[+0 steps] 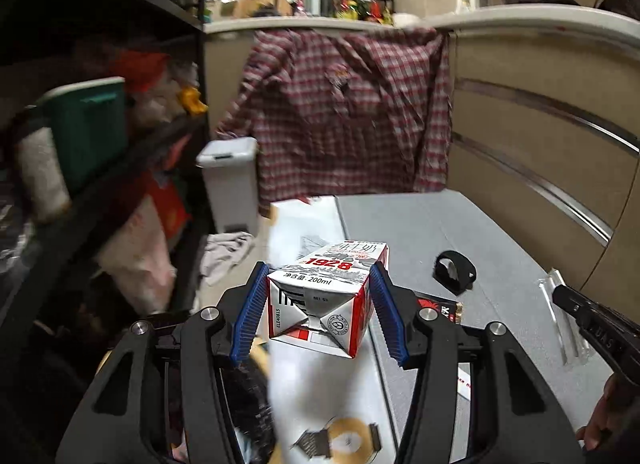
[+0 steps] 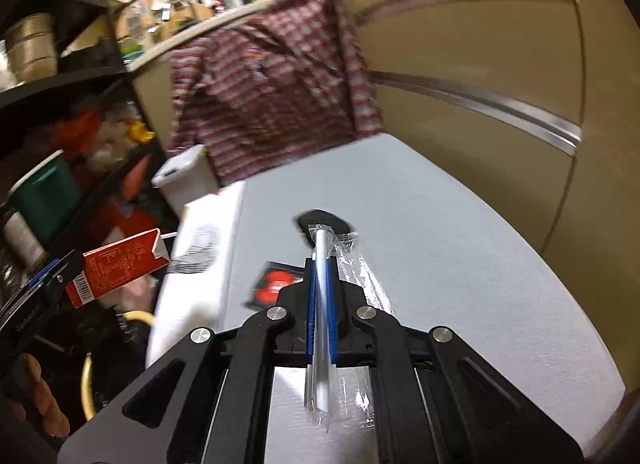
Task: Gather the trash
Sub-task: 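Carry the carton and straws over the bin and open both tools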
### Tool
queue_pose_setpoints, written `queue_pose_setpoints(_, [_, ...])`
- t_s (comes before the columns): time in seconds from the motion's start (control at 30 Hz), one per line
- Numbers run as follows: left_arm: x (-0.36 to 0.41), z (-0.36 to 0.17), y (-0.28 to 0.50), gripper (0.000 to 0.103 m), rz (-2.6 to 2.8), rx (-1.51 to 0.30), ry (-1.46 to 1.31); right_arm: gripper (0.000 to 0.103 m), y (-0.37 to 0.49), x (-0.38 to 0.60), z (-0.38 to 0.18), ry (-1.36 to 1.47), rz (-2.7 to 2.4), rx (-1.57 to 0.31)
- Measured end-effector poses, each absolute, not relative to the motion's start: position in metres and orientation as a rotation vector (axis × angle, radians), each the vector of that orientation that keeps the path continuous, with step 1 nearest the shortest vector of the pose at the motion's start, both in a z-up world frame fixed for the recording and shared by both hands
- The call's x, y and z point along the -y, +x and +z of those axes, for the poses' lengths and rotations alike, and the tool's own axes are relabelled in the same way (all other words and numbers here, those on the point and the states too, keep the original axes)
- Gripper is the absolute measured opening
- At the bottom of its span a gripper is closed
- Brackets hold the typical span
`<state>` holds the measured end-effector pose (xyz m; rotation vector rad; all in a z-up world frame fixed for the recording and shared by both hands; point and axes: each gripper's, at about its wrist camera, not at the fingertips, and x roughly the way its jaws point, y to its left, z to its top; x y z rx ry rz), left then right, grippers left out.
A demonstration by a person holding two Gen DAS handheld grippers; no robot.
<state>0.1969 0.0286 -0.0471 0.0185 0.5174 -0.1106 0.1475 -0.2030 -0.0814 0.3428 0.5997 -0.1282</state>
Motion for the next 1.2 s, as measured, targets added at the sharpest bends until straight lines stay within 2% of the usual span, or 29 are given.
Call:
queue_pose_setpoints(0.67, [-0.123, 0.007, 0.103, 0.051, 0.129, -0.399, -0.032, 0.006, 0.128, 0.066, -0.016, 0.235, 0.164, -0.506])
queue_pose_setpoints(1.2, [-0.183, -0.012, 0.096, 0.051, 0.251, -0.403, -0.048, 0.006, 0.134, -0.035, -0.030, 0.129, 0.345, -0.561])
